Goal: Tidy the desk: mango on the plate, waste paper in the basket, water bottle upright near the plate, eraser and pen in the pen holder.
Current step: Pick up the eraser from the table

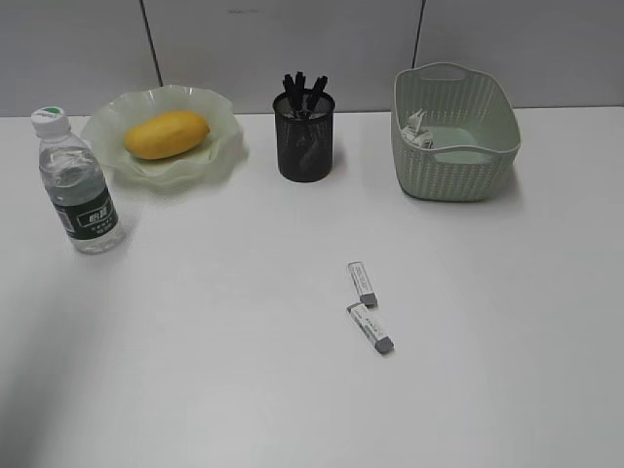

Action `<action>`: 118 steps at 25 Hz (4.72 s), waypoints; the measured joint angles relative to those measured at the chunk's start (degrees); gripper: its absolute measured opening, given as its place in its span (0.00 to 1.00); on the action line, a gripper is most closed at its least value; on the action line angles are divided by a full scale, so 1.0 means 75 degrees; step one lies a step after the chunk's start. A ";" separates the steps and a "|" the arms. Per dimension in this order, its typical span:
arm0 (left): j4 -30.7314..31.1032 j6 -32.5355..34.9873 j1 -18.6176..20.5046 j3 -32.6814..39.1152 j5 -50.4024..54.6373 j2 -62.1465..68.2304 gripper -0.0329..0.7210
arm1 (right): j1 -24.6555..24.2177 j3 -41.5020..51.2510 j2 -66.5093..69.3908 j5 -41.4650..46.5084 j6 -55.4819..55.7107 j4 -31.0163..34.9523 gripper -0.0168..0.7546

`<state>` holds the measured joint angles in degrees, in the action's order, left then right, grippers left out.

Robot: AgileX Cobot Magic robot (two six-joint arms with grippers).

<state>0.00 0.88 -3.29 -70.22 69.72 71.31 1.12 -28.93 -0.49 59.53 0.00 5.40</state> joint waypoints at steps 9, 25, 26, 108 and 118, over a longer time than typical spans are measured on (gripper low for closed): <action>-0.0902 0.0000 0.0000 0.2778 -0.0515 -0.3748 0.80 | 0.0000 0.0000 0.0000 0.0000 0.0000 0.0000 0.67; -0.0996 0.0000 0.0000 0.5324 -0.1097 -0.6977 0.80 | 0.0000 0.0000 0.0000 0.0006 0.0000 0.0000 0.67; -0.1002 0.0000 0.0000 0.5332 -0.1105 -0.7091 0.80 | 0.0000 0.0000 0.0000 0.0006 0.0000 0.0000 0.67; -0.1060 0.0000 0.0000 0.5360 -0.1150 -0.9567 0.65 | 0.3501 -0.7970 1.4352 0.0534 0.0775 0.0030 0.65; -0.1060 0.0000 0.0000 0.5360 -0.1150 -0.9567 0.65 | 0.4121 -0.8924 1.6503 0.0640 0.1575 0.0032 0.60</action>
<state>-7.95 0.88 -3.29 -30.02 61.10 -0.44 32.02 -95.86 123.28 64.33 11.81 5.64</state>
